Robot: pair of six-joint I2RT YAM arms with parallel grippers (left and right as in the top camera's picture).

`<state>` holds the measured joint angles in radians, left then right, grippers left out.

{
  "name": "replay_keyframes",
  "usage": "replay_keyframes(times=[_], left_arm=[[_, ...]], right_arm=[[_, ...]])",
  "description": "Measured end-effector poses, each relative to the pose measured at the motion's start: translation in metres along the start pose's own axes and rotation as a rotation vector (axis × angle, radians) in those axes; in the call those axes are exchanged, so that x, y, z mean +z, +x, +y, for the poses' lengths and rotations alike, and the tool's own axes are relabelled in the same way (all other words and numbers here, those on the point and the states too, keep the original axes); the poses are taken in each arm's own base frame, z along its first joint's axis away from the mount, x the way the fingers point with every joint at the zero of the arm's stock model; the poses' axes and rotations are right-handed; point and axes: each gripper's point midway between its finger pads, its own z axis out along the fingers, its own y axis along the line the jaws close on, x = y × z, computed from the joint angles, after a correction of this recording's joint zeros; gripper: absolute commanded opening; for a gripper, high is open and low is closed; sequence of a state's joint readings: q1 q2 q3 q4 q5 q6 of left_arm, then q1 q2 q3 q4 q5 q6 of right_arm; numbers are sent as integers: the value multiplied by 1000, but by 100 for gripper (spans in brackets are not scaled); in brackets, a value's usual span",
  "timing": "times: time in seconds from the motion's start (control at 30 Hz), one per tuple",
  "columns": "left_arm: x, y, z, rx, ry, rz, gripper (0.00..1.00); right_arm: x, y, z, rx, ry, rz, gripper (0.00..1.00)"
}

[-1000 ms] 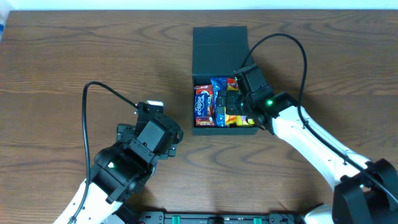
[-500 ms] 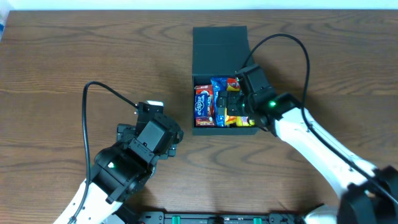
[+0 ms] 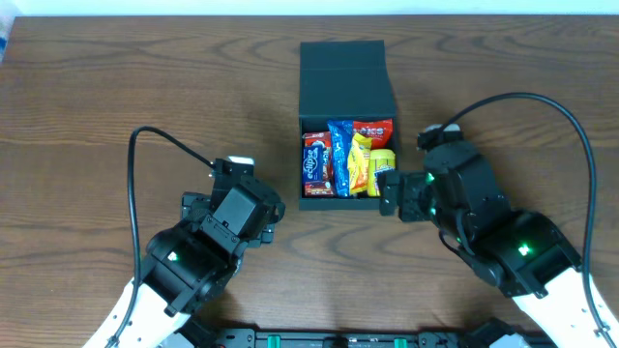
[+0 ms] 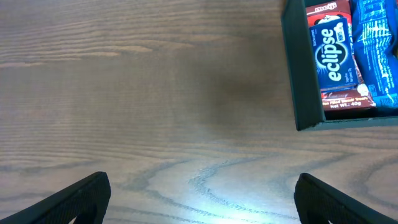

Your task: Pack container

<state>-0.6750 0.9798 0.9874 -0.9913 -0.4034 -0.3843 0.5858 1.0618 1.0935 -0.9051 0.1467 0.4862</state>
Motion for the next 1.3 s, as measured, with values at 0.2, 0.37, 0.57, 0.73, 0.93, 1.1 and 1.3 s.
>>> replay_keyframes(times=[0.2, 0.37, 0.57, 0.73, 0.93, 1.1, 1.3], left_arm=[[0, 0, 0, 0, 0, 0, 95], [0, 0, 0, 0, 0, 0, 95], [0, 0, 0, 0, 0, 0, 95], [0, 0, 0, -1, 1, -1, 95], [0, 2, -5, 0, 29, 14, 95], [-1, 2, -21, -8, 118, 24, 95], [-4, -2, -36, -10, 200, 20, 95]], right_arm=[[0, 6, -15, -23, 78, 19, 99], [-1, 12, -20, -33, 99, 40, 99], [-1, 16, -22, -39, 109, 55, 99], [-1, 16, -22, -39, 109, 56, 99], [-2, 16, -23, -39, 110, 58, 99], [-2, 17, -23, -40, 112, 60, 99], [-2, 17, -23, -40, 113, 62, 99]])
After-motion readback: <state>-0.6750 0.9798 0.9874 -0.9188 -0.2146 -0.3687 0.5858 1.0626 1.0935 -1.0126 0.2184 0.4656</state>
